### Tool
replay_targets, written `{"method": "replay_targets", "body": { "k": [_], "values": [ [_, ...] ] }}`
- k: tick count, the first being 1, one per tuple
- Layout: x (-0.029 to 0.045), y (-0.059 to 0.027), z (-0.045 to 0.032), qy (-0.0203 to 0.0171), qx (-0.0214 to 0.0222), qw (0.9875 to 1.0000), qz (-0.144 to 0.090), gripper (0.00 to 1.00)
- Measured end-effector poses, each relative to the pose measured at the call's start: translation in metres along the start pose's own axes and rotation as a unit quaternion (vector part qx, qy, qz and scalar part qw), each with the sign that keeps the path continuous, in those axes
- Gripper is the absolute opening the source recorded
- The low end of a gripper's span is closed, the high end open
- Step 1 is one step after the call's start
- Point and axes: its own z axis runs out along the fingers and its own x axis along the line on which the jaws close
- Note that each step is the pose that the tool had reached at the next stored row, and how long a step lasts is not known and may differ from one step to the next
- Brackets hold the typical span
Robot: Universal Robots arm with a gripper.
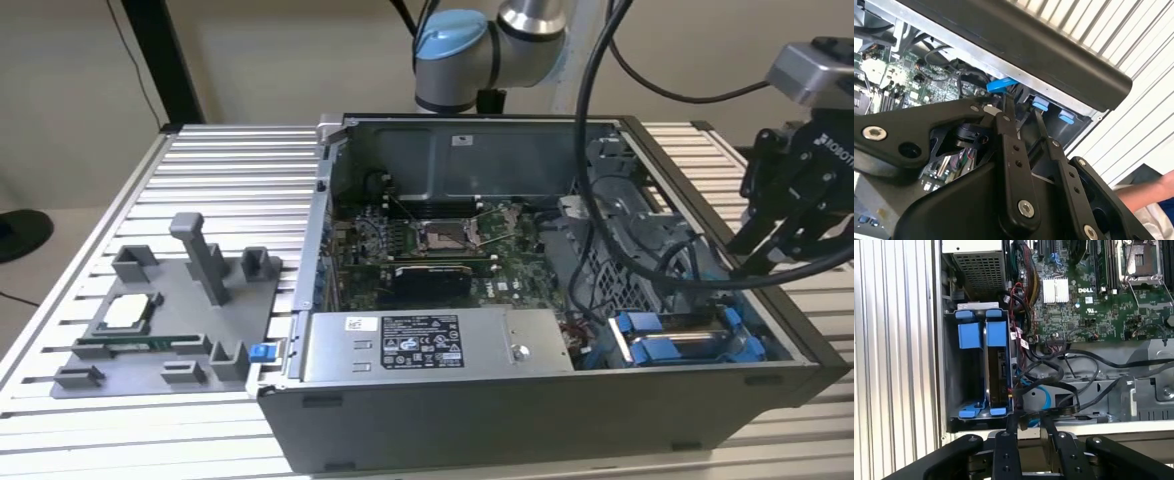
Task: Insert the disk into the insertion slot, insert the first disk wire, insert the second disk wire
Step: 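Insert the second disk wire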
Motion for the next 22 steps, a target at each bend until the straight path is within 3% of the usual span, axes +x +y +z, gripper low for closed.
{"method": "replay_targets", "body": {
  "k": [22],
  "values": [
    [0.0048, -0.0052, 0.0071, 0.0003, 0.0, 1.0, -0.001, 1.0]
  ]
}}
